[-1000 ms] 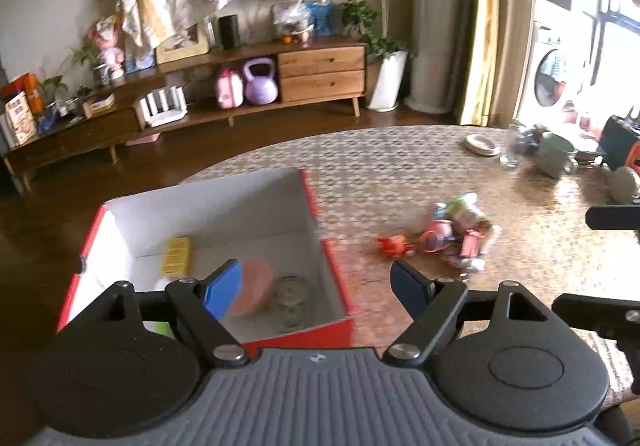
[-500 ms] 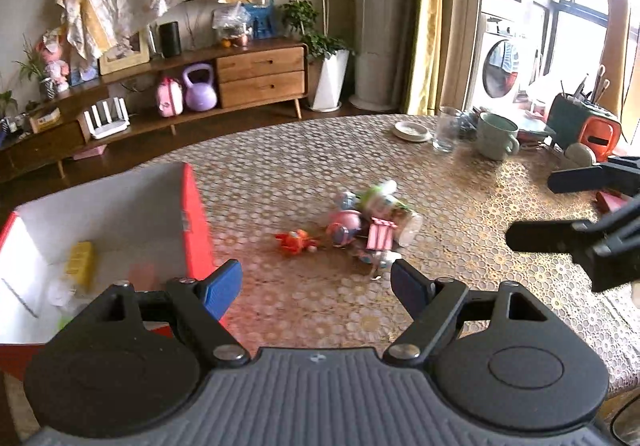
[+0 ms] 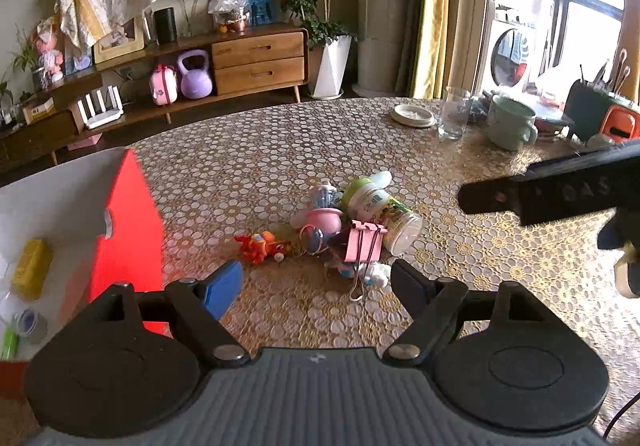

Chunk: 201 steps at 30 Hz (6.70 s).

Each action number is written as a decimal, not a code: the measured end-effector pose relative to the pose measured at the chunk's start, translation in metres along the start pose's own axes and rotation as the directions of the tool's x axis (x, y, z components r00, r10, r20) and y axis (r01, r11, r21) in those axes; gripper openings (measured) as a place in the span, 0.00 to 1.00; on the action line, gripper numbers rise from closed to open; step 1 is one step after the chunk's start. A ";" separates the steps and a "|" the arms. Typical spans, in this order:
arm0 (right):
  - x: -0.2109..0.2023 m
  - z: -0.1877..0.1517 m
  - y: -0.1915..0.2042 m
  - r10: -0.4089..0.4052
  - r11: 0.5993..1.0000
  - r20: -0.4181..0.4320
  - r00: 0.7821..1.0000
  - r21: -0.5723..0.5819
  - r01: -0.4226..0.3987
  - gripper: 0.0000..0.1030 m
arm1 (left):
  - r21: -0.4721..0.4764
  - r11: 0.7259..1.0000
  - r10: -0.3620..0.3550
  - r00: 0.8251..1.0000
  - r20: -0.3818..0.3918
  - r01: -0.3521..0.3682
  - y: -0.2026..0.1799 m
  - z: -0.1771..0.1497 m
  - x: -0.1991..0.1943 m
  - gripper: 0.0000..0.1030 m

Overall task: Organize rigid objects
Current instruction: 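Move both tools back toward the binder clip and supplement jar, then grasp the pink binder clip with left tool while right tool grasps green-lidded jar, then carry the binder clip and jar over the red box with both tools, then open left tool to drop binder clip while right tool lowers jar into box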

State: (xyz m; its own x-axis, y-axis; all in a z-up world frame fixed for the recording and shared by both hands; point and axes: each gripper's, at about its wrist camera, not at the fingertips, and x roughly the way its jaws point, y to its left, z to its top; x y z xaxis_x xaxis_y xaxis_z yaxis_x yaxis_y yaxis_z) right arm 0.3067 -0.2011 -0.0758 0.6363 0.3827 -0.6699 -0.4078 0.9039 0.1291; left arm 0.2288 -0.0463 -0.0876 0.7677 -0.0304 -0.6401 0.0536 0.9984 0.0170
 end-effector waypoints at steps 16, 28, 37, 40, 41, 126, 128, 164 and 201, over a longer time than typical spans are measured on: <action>0.081 0.017 0.004 0.048 0.999 -0.107 0.993 0.022 -0.046 0.81 | 0.070 0.997 -0.013 1.000 0.000 0.013 -0.023 -0.001 0.065 0.79; 0.108 0.015 0.003 0.044 0.998 -0.145 0.988 0.041 -0.039 0.71 | 0.076 0.997 -0.012 1.000 -0.013 0.013 -0.030 -0.004 0.089 0.79; 0.116 0.013 0.004 0.050 0.998 -0.157 0.986 0.057 -0.041 0.62 | 0.063 0.998 -0.029 0.999 -0.012 0.030 -0.031 -0.004 0.092 0.59; 0.117 0.013 0.005 0.047 0.998 -0.156 0.987 0.059 -0.038 0.57 | 0.065 0.998 -0.025 1.000 -0.007 0.026 -0.032 -0.004 0.091 0.55; 0.117 0.013 0.005 0.047 0.997 -0.153 0.987 0.060 -0.038 0.56 | 0.063 0.998 -0.028 1.000 -0.005 0.028 -0.031 -0.004 0.091 0.54; 0.012 -0.062 0.016 0.154 0.987 -0.158 0.975 0.064 -0.146 0.41 | 0.143 0.987 0.072 0.997 0.010 -0.072 0.017 -0.024 0.080 0.48; 0.012 -0.062 0.018 0.147 0.988 -0.162 0.976 0.062 -0.139 0.41 | 0.150 0.986 0.074 0.997 0.012 -0.075 0.014 -0.025 0.079 0.48; -0.062 0.009 0.194 0.147 0.955 -0.065 0.987 -0.250 -0.158 0.41 | -0.067 0.996 0.068 0.997 0.030 -0.065 0.128 0.012 -0.103 0.48; 0.108 0.019 0.329 0.031 0.897 -0.238 0.971 -0.421 -0.132 0.41 | -0.103 0.928 0.306 0.892 -0.333 -0.357 0.306 0.003 0.009 0.48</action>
State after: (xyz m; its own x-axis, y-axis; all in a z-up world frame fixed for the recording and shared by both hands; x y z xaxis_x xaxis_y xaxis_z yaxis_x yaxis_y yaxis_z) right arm 0.2539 0.1412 -0.0915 0.4492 0.3540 -0.8203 -0.7257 0.6802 -0.1038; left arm 0.2535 0.2592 -0.0859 0.4887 0.2942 -0.8214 -0.2899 0.9427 0.1652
